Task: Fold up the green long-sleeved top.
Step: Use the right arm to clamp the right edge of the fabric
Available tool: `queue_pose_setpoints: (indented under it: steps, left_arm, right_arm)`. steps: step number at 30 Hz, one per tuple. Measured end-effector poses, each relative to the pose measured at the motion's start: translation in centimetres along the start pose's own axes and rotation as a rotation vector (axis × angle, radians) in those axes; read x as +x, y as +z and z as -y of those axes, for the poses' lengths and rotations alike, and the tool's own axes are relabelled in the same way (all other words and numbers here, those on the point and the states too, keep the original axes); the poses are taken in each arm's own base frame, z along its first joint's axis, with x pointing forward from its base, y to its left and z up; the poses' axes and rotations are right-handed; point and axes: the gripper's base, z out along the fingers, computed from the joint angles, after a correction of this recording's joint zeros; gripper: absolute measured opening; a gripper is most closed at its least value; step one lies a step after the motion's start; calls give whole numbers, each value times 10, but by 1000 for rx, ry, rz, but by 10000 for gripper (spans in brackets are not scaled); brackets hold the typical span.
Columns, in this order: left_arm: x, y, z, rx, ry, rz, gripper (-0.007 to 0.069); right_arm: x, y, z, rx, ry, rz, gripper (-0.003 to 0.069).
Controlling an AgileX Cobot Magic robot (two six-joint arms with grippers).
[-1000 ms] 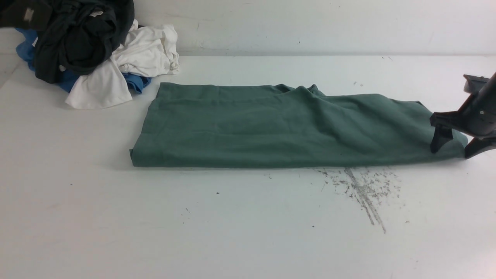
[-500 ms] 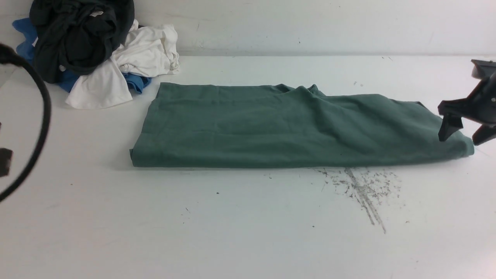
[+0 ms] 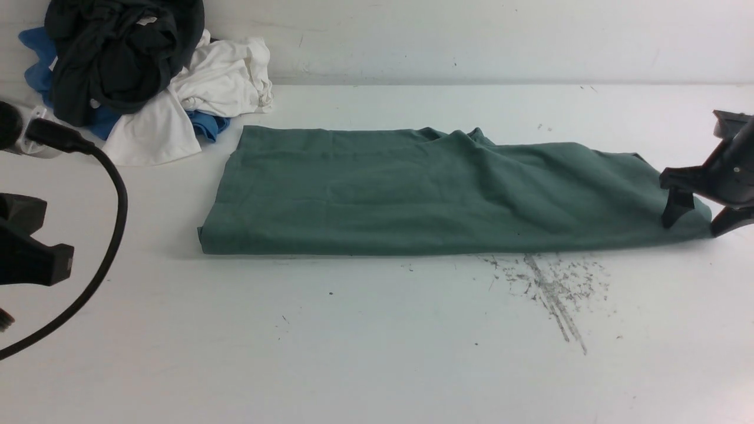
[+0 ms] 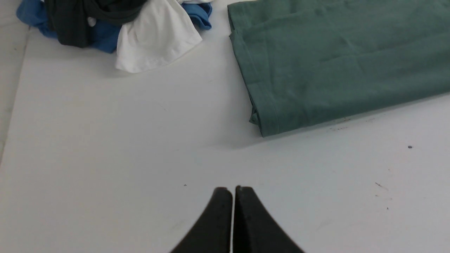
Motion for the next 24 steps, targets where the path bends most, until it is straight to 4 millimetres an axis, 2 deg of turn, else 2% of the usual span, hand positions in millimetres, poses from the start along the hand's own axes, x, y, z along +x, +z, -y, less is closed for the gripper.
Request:
queue_pose_setpoints:
  steps: [7, 10, 14, 17, 22, 24]
  left_arm:
    - [0, 0, 0, 0, 0, 0, -7]
    - [0, 5, 0, 2, 0, -16, -7]
    - [1, 11, 0, 5, -1, -36, -7]
    - [1, 11, 0, 5, -1, -37, -7]
    - [1, 11, 0, 6, -2, -37, -7]
    - [1, 11, 0, 7, -3, -36, -7]
  right_arm:
    - [-7, -16, -2, -6, -9, -15, 538]
    - [-19, -30, -3, -12, -11, 45, 538]
    - [-21, -21, -3, -25, -3, 37, 538]
    - [-18, 4, 1, -30, 6, -23, 536]
    - [-18, 7, 3, -30, 8, -26, 531]
    - [-18, 7, 2, -34, -11, -26, 508]
